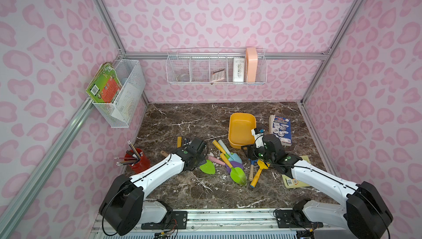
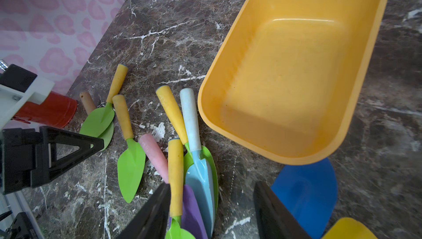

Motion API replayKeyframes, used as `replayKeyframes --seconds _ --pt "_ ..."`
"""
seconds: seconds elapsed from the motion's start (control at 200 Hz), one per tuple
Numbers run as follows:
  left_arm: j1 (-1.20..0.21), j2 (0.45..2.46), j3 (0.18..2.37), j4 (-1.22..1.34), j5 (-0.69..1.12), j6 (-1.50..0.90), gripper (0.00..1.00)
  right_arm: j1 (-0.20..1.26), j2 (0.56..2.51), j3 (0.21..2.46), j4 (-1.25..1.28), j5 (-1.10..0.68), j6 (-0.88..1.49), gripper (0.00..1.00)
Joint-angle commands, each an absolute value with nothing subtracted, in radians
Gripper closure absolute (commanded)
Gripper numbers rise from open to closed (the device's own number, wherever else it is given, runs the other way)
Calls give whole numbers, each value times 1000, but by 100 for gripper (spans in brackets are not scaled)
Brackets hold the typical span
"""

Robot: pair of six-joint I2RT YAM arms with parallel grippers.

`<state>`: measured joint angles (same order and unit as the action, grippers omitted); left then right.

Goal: Put the shovel into the storage box
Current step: Pick up the shovel from the center of the board.

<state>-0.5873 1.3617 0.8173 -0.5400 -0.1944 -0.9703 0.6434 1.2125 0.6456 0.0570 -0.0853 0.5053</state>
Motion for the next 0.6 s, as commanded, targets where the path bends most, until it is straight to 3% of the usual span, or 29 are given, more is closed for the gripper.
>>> replayKeyframes --seconds 0.0,0.595 --pt "-588 1417 856 -554 -253 -1004 41 650 1213 630 79 -61 528 39" --pt "-568 1634 939 -528 -279 -1011 50 650 1197 601 87 -57 560 39"
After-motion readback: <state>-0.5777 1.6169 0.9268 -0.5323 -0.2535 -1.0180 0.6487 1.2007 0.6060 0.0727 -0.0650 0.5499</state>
